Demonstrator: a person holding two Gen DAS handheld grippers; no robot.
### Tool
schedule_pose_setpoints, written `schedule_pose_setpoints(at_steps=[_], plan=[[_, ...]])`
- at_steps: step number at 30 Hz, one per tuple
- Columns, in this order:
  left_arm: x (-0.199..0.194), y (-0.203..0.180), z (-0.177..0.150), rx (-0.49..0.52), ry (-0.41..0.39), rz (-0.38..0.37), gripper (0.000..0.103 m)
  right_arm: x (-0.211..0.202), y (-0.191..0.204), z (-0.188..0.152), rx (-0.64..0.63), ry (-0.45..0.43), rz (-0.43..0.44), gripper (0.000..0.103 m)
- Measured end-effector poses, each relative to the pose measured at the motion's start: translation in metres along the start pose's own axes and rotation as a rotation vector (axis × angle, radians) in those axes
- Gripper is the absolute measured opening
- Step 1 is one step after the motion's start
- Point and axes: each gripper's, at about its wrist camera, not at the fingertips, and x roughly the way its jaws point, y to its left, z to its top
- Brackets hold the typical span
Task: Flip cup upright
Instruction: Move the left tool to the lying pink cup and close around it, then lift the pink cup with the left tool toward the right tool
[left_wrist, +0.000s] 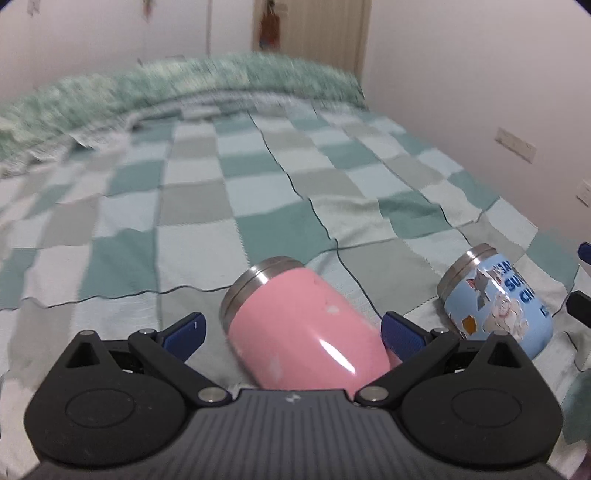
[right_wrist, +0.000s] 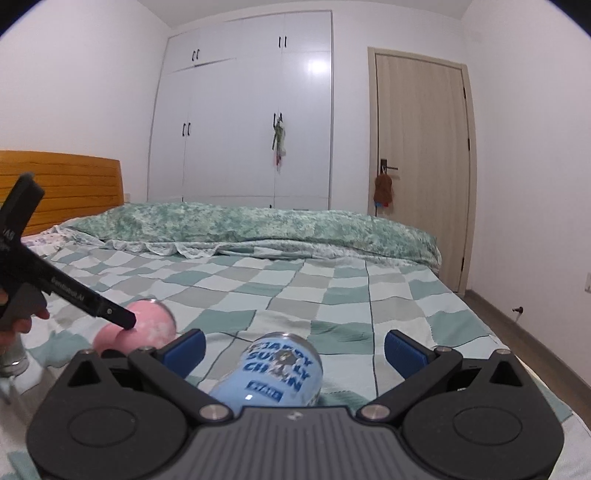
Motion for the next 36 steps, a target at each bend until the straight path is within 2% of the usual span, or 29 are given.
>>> schedule_pose_setpoints(at_steps=[5,8,11,15,20,25,27,28,29,36], plan=[[0.03,0.017,0.018,0.037,0.096,-0.126,0.103,0.036,-0.008,0.008,0.017,0.059,0.016,0.103],[0.036,0.021,0.027,0.054,0.157,-0.154,0.103,0.055,-0.013,0.011,0.032,0.103,0.047,0.103],[0.037,0.022,0.025,0.0,0.186,-0.146,0.103,0.066,-0.013,0.013,0.032,0.131,0.047,0.103],[0.034,0.028,0.02,-0.154,0.204,-0.102,0.103,0.075,-0.013,0.014,0.04,0.15,0.039,0.103],[0.031,0.017,0.017,-0.212,0.217,-0.026,0.103,0.076,-0.012,0.015,0.025,0.158,0.051,0.103],[0.052,0.017,0.014,-0.301,0.285,-0.057,0.103,0.073,-0.015,0.015,0.043,0.16,0.062,0.103],[0.066,0.012,0.012,-0.311,0.346,-0.044,0.103,0.073,-0.016,0.014,0.046,0.164,0.065,0.103],[0.073,0.009,0.011,-0.318,0.364,-0.045,0.099,0.072,-0.015,0.014,0.051,0.165,0.069,0.103],[0.073,0.006,0.011,-0.314,0.356,-0.059,0.089,0.071,-0.015,0.015,0.057,0.165,0.072,0.103],[0.051,-0.006,0.005,-0.248,0.326,-0.033,0.089,0.052,-0.014,0.017,0.071,0.153,0.091,0.103]])
